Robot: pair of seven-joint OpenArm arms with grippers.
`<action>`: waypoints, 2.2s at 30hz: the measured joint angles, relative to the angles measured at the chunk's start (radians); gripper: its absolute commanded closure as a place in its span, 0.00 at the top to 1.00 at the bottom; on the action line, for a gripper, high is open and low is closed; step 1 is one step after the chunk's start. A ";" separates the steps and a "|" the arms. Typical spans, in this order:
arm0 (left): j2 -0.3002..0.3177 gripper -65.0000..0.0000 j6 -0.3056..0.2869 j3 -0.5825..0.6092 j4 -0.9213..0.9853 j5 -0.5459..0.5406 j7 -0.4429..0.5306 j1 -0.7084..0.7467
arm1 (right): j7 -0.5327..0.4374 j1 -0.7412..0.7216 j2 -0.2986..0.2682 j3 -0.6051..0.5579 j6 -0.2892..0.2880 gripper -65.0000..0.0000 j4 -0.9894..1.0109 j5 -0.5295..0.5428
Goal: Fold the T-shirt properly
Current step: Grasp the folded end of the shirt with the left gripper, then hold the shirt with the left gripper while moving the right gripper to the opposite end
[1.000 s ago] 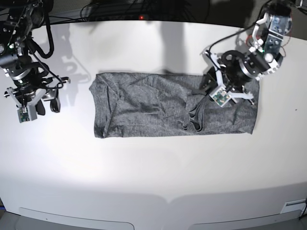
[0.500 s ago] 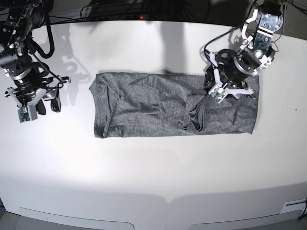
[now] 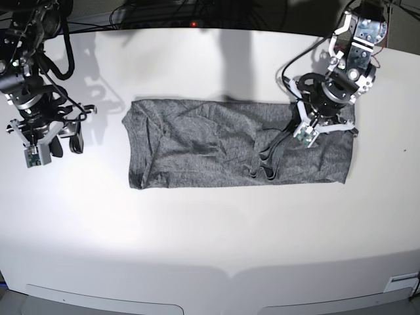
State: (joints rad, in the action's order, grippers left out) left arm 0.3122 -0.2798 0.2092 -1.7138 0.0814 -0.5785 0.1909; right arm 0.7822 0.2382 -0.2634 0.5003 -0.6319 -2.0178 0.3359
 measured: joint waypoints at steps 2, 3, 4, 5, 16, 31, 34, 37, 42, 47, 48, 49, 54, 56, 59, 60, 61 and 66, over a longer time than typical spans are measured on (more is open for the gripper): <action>0.000 0.01 0.000 0.000 0.000 0.000 0.000 0.000 | 0.000 0.000 0.000 0.000 0.000 0.41 0.000 0.000; 0.000 0.00 0.000 0.000 0.000 0.000 0.000 0.000 | 0.000 0.000 0.000 0.000 0.000 0.41 0.000 0.000; 0.000 0.00 0.000 0.000 0.000 0.000 0.000 0.000 | 0.000 0.000 0.000 0.000 0.000 0.41 0.000 0.000; 0.000 0.00 0.000 0.000 0.000 0.000 -0.005 0.000 | 0.000 0.000 0.000 0.000 0.000 0.41 0.000 0.000; 0.000 0.00 0.007 0.000 -0.194 -0.303 -0.235 0.000 | 0.013 -0.031 0.000 0.000 0.000 0.41 0.000 0.038; -0.138 0.00 0.008 -0.003 -0.263 -0.393 -0.237 0.003 | 0.034 -0.061 0.000 0.000 0.000 0.41 0.000 0.055; -0.130 0.00 0.007 -0.003 -0.263 -0.367 -0.246 0.003 | 0.034 -0.061 0.000 0.000 0.000 0.41 0.000 0.054; -0.129 0.00 0.008 -0.005 -0.263 -0.351 -0.299 0.003 | 0.034 -0.061 0.000 0.000 0.000 0.41 0.000 0.057; -0.130 0.15 0.008 -0.005 -0.263 -0.352 -0.309 0.003 | 0.034 -0.061 0.000 0.000 0.000 0.41 0.000 0.057; -0.129 0.33 0.008 -0.005 -0.263 -0.352 -0.309 0.003 | 0.034 -0.061 0.000 0.000 0.000 0.41 0.000 0.057; -0.130 0.34 0.008 -0.005 -0.263 -0.352 -0.308 0.003 | 0.034 -0.061 0.000 0.000 0.000 0.41 0.000 0.057; -0.130 0.34 0.008 -0.005 -0.263 -0.352 -0.308 0.002 | 0.034 -0.061 0.000 0.000 0.000 0.41 0.000 0.057; -0.129 0.34 0.000 -0.005 -0.263 -0.183 -0.241 0.002 | 0.034 -0.061 0.000 0.000 0.000 0.41 0.000 0.057; -0.130 0.34 0.002 -0.005 -0.263 -0.075 -0.206 0.002 | 0.038 -0.061 0.000 0.000 0.003 0.41 0.000 0.057; -0.130 0.34 0.000 -0.005 -0.263 -0.028 -0.206 -0.006 | 0.140 -0.083 0.000 0.000 0.007 0.41 0.009 0.061; -0.130 0.34 0.000 -0.005 -0.263 -0.029 -0.206 -0.016 | 0.175 -0.097 0.000 0.000 0.007 0.41 0.023 0.064; -0.130 0.34 0.000 -0.005 -0.263 -0.029 -0.206 -0.027 | 0.203 -0.108 0.000 0.000 0.007 0.41 0.038 0.084; -0.130 0.34 0.001 -0.005 -0.264 -0.029 -0.199 -0.064 | 0.203 -0.116 0.000 0.000 0.008 0.41 0.060 0.132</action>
State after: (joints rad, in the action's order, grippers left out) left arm 0.1825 -0.2790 0.2047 -1.9781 0.0525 -0.7773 0.1265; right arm 0.9852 0.1223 -0.2630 0.5007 -0.6239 -1.9583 0.4683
